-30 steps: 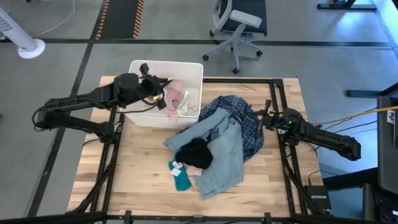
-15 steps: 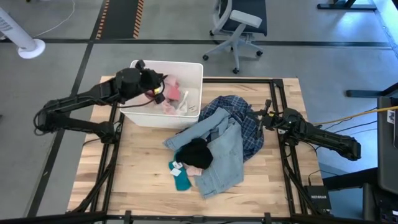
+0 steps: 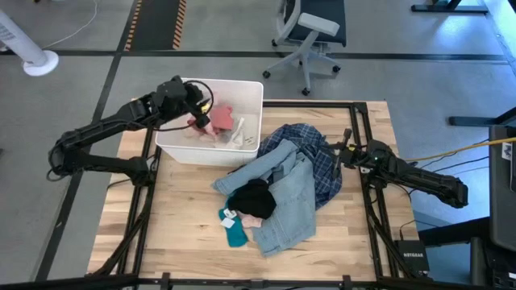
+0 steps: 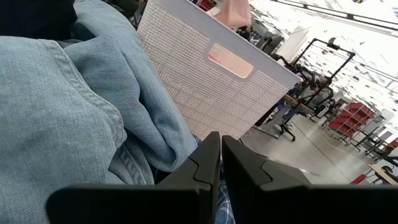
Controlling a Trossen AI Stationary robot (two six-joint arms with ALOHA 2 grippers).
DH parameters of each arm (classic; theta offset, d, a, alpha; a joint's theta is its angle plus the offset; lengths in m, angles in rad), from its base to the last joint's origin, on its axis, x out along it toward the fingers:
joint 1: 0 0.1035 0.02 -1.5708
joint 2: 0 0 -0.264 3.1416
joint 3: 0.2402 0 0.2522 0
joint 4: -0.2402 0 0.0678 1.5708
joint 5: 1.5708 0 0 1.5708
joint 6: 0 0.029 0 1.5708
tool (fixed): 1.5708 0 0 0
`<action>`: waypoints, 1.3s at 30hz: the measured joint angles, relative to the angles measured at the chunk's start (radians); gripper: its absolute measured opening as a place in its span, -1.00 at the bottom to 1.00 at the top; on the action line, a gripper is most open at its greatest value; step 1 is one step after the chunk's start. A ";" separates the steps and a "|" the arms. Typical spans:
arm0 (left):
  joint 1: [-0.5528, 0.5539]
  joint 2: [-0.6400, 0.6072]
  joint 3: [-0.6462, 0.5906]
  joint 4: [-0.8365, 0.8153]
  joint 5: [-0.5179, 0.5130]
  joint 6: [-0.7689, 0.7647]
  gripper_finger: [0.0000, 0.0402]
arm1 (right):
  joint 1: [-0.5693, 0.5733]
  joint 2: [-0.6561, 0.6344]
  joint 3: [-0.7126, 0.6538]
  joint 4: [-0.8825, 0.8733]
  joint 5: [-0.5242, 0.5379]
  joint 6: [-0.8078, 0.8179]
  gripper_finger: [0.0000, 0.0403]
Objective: Sort clothes
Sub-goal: Put the light pink sock into the white laundry bin
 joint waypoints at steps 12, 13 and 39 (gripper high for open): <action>0.013 -0.001 0.000 0.026 0.158 -0.021 0.04 | 0.000 0.000 0.000 0.000 0.000 0.000 -0.83; 0.013 -0.001 0.000 0.026 0.166 -0.022 0.05 | 0.000 0.000 0.000 0.000 0.000 0.000 -0.83; -0.592 -0.162 -0.058 0.000 0.393 -0.277 0.01 | 0.000 0.000 0.000 0.000 0.000 0.000 -0.83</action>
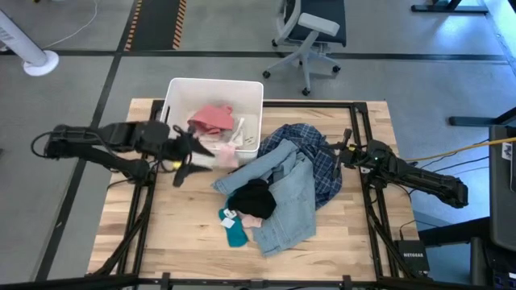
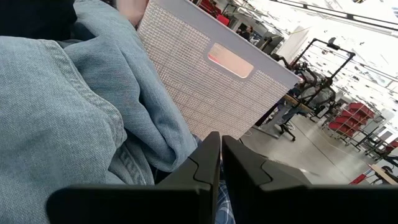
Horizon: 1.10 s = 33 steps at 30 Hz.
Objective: Sort clothes
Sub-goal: Put the light pink sock into the white laundry bin
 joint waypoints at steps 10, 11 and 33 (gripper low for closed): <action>-0.141 0.039 -0.020 0.100 -0.156 -0.091 0.01 | 0.000 0.000 0.000 0.000 0.000 0.000 -0.83; -0.152 0.049 -0.020 0.097 -0.156 -0.112 0.01 | 0.000 0.000 0.000 0.000 0.000 0.000 -0.83; -0.125 0.384 -0.021 0.003 -0.831 0.053 0.01 | 0.000 0.000 0.000 0.000 0.000 0.000 -0.83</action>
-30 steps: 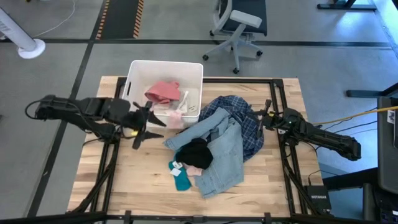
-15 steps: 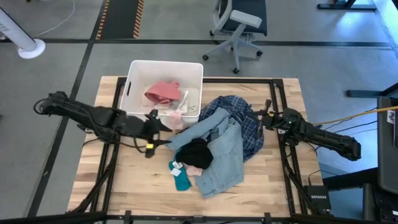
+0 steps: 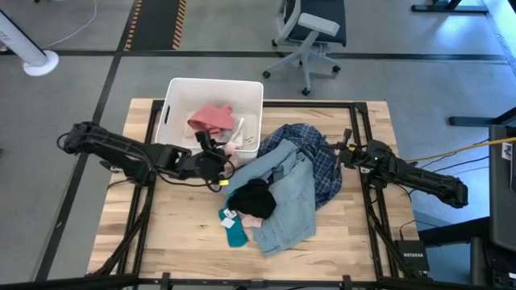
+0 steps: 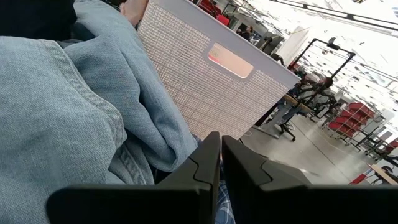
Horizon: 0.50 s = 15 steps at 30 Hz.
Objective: Sort clothes
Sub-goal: Put the light pink sock into the white laundry bin
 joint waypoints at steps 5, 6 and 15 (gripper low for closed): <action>0.016 0.011 0.000 0.005 -0.002 0.016 -0.04 | 0.000 0.000 0.000 0.000 0.000 0.000 -0.83; 0.016 0.010 0.000 0.007 -0.003 0.019 -0.06 | 0.000 0.000 0.000 0.000 0.000 0.000 -0.83; 0.001 -0.004 0.000 0.014 -0.013 0.073 -0.57 | 0.000 0.000 0.000 0.000 0.000 0.000 -0.83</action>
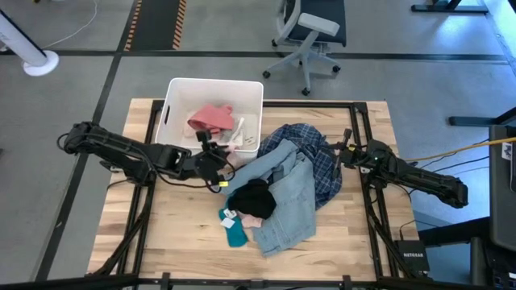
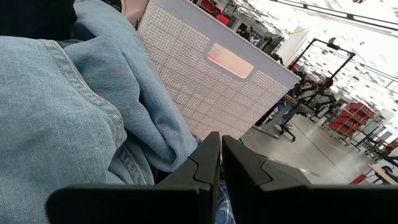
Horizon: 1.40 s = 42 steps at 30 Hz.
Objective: Sort clothes
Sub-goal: Put the light pink sock into the white laundry bin
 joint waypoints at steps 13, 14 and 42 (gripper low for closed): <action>-0.028 -0.049 0.000 0.109 -0.072 0.127 -0.89 | 0.000 0.000 0.000 0.000 0.000 0.000 -0.83; -0.032 -0.060 0.000 0.123 -0.097 0.138 -0.89 | 0.000 0.000 0.000 0.000 0.000 0.000 -0.83; 0.398 -0.180 0.000 -0.120 -0.013 -0.091 -0.32 | 0.000 0.000 0.000 0.000 0.000 0.000 -0.83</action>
